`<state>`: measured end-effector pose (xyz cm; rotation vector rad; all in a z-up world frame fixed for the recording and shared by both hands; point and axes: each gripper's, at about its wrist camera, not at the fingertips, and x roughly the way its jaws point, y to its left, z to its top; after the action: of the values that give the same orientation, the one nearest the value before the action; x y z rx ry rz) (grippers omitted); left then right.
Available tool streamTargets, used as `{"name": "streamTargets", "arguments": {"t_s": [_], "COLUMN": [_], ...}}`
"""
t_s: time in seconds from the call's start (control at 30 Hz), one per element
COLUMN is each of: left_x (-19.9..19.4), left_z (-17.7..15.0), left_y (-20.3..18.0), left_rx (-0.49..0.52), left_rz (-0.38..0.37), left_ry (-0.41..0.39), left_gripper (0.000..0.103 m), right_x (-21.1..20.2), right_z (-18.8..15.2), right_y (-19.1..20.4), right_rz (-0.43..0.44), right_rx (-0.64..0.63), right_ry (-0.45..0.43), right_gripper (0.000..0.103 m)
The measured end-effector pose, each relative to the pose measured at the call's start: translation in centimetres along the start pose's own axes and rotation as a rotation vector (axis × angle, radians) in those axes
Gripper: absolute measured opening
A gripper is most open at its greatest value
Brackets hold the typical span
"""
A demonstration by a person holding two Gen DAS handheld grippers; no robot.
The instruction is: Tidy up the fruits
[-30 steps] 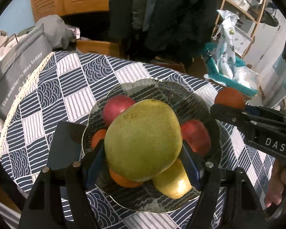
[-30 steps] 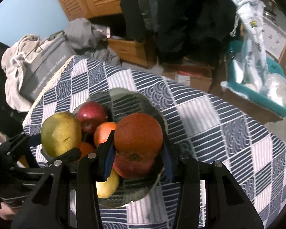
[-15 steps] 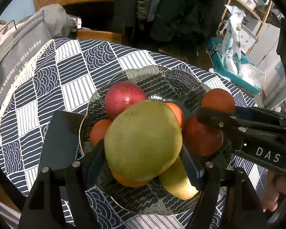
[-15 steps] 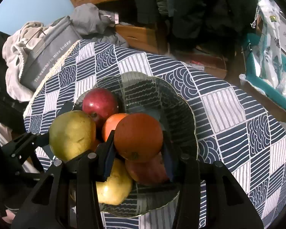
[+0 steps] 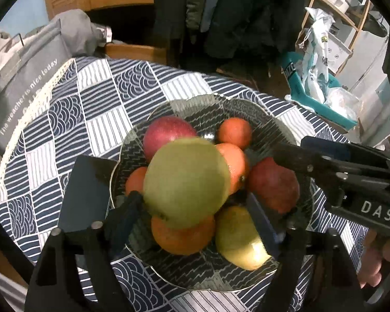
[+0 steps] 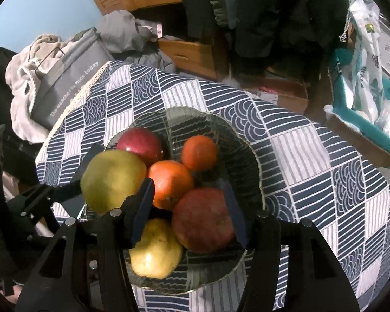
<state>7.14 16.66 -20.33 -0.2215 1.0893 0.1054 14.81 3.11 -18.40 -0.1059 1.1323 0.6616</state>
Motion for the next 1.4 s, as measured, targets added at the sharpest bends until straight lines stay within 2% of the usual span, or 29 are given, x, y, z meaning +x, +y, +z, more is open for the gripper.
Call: {"name": "streamTargets", "arguments": {"t_s": [0.17,0.47,0.97,1.17,1.4], "left_x": [-1.0,-4.2,-11.4,-14.2,-17.6], "left_z": [0.2,0.5,1.5,1.8,2.1], "left_y": [-0.7,-2.6,-5.1,-6.1,-7.2], "left_rx": [0.02,0.059,0.088,0.11,0.123], "left_rz": [-0.006,-0.017,-0.048,-0.034,-0.028], "left_ry": [-0.018,-0.077,-0.211,-0.276,-0.357], "left_gripper": [0.086,0.086,0.086,0.09,0.098], "right_x": [-1.4,-6.1,-14.8,-18.2,-21.7], "right_z": [0.1,0.2,-1.0,-1.8,-3.0], "right_y": [-0.4,-0.3,0.2,0.3,0.2], "right_rz": [-0.027,-0.127,-0.252,-0.279,-0.308], "right_rx": [0.006,-0.021,-0.04,-0.037,-0.032], "right_ry": [-0.027,-0.119,-0.284,-0.349,-0.409], "right_gripper": [0.056,0.057,0.071,0.078,0.082]}}
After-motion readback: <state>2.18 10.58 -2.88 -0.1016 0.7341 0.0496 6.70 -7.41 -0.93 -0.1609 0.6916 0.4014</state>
